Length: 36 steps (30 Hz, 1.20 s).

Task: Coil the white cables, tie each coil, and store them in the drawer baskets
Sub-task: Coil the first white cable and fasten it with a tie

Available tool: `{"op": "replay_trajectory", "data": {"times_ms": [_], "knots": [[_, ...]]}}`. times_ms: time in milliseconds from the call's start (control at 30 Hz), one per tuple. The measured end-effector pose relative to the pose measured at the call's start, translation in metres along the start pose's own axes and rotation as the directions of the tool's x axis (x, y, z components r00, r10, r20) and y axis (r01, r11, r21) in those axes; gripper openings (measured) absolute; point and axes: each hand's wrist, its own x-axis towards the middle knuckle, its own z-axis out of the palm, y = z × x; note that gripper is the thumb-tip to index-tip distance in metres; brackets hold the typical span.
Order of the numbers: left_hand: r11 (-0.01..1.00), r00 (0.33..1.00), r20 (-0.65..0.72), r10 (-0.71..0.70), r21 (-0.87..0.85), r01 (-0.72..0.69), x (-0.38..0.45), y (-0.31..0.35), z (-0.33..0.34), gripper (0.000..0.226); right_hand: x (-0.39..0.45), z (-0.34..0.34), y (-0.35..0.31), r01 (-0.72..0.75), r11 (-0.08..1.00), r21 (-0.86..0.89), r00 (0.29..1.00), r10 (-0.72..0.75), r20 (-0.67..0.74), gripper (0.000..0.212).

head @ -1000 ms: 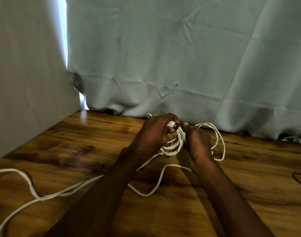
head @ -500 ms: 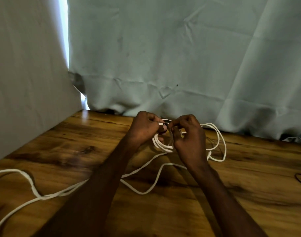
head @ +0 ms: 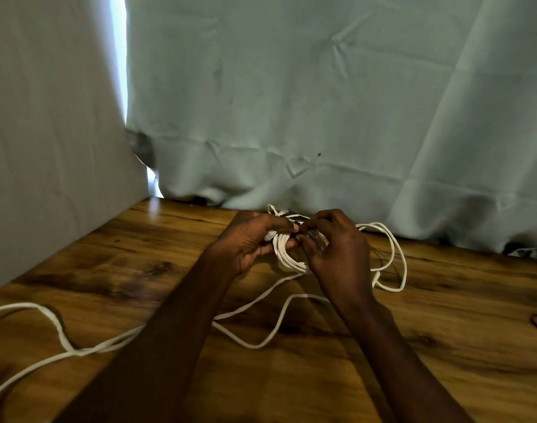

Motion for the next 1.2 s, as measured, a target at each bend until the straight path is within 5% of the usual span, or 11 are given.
{"op": "replay_trajectory", "data": {"times_ms": [533,800,967,1200], "knots": [[0.986,0.996,-0.021,-0.081,-0.148,0.077,-0.001,-0.006,0.014,0.03,-0.004,0.005,-0.005,-0.006,0.994,0.111,0.997,0.014,-0.07,0.007],[0.982,0.987,0.08,0.138,0.115,-0.147,-0.004,-0.005,0.014,0.024,-0.002,0.009,-0.002,-0.162,0.935,0.315,0.972,0.206,-0.11,0.015],[0.905,0.937,0.119,0.327,0.244,-0.347,-0.006,-0.006,0.018,0.021,0.0,0.01,0.002,-0.173,0.957,0.233,0.973,0.202,-0.107,0.019],[0.825,0.906,0.082,0.414,0.387,-0.412,-0.002,-0.012,0.021,0.014,0.0,0.015,0.004,-0.239,0.957,0.164,0.946,0.268,-0.184,0.021]]}}
